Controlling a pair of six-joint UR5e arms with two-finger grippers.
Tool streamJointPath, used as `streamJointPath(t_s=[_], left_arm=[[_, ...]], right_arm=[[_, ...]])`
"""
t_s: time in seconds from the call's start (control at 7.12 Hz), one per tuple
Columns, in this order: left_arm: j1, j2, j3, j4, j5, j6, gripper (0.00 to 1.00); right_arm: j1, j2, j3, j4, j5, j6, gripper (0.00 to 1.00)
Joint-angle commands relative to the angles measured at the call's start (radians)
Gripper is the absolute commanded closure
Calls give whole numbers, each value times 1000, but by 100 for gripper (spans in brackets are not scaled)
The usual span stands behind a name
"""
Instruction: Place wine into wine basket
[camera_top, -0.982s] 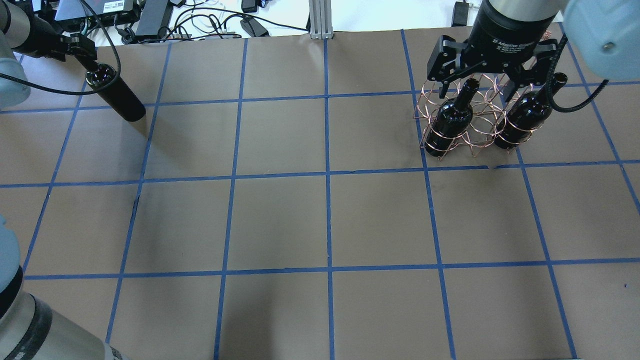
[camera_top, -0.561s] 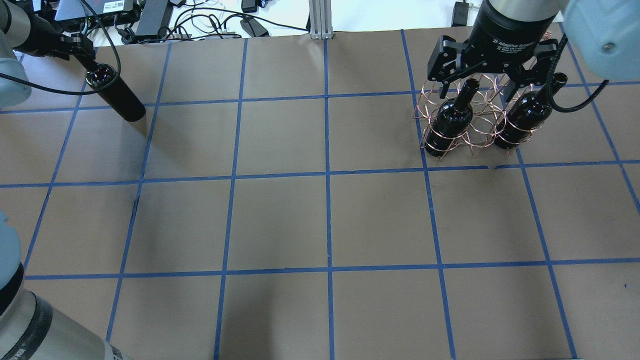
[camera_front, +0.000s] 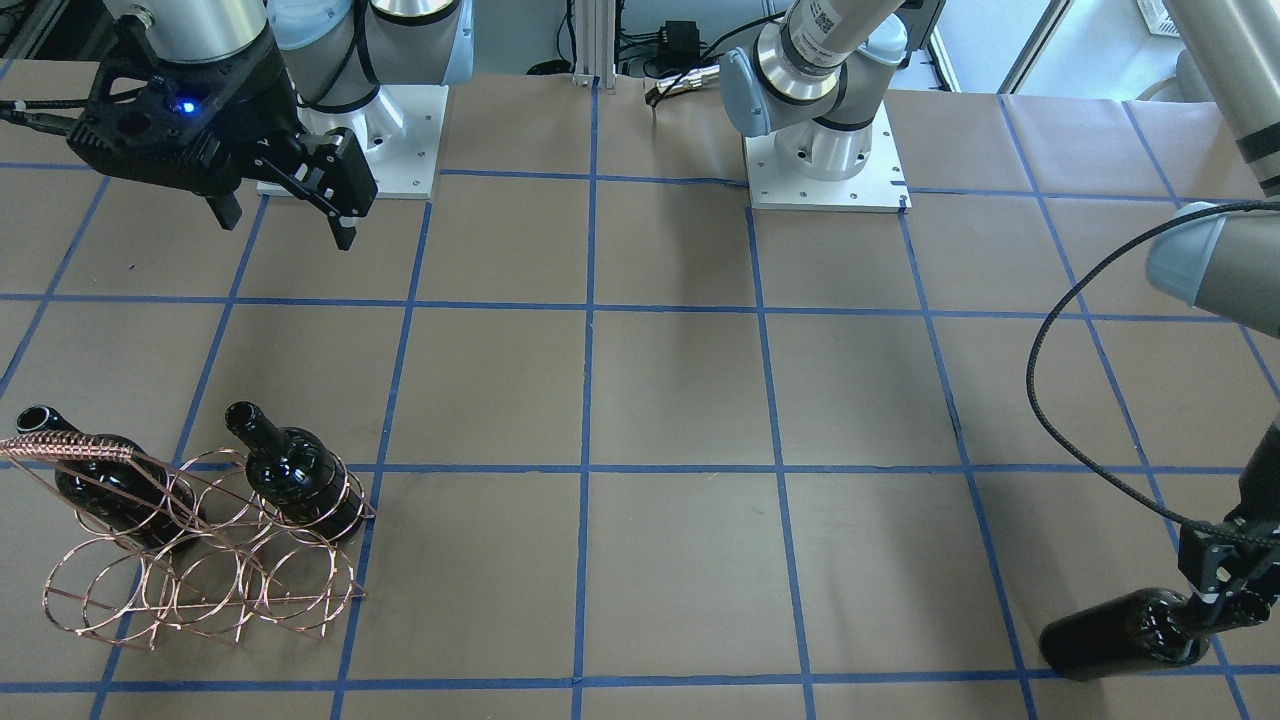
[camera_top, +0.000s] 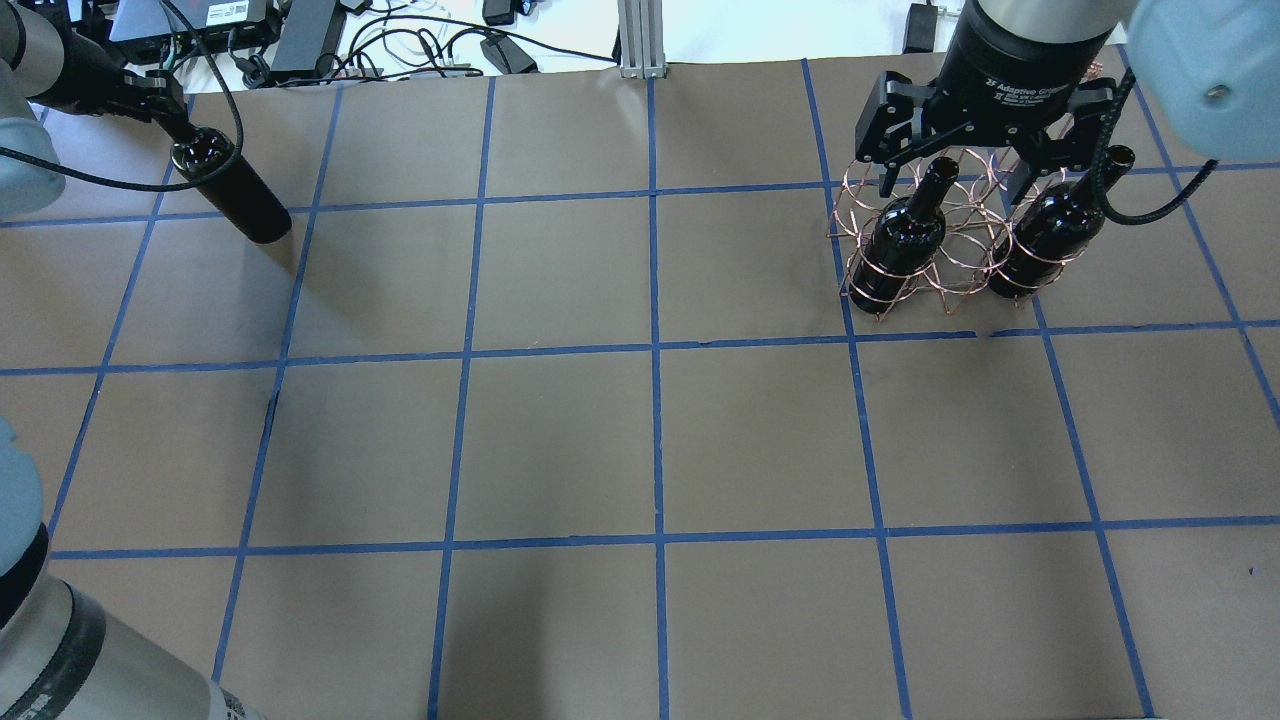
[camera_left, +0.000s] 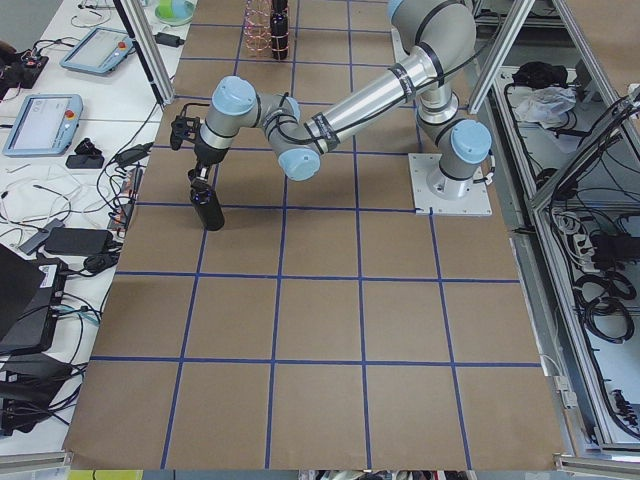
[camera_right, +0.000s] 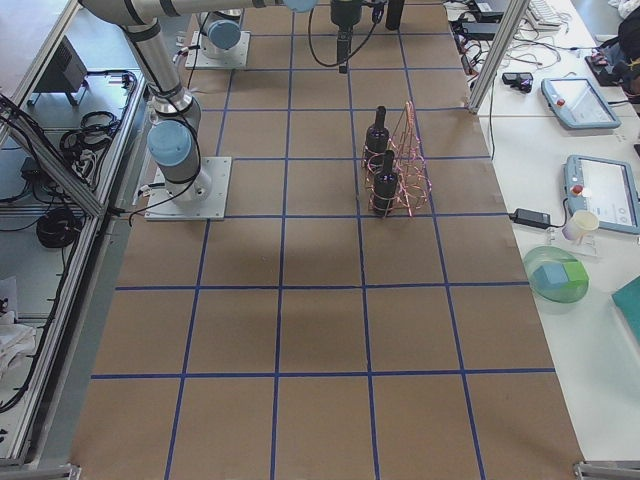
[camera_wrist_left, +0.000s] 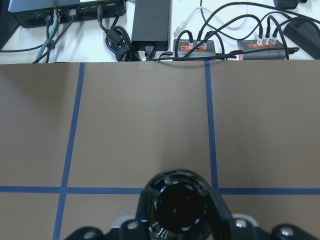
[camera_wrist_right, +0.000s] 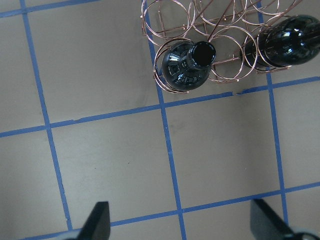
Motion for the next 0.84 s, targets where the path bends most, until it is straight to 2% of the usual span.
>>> streamJointPath(t_s=[0.0, 0.28, 0.42, 0.56, 0.7], left_arm=[[2, 2, 0, -4, -27, 7, 90], [-9, 27, 0, -16, -21, -1, 90], [-38, 62, -2, -69, -9, -48, 90], [-107, 108, -21, -80, 122, -67, 90], [-205, 155, -70, -100, 186, -152, 90]], right_arm=[[0, 0, 0, 0, 2, 0, 0], [0, -2, 0, 0, 1, 2, 0], [0, 0, 0, 0, 1, 0, 0], [0, 0, 0, 0, 1, 2, 0], [0, -2, 0, 0, 2, 2, 0]])
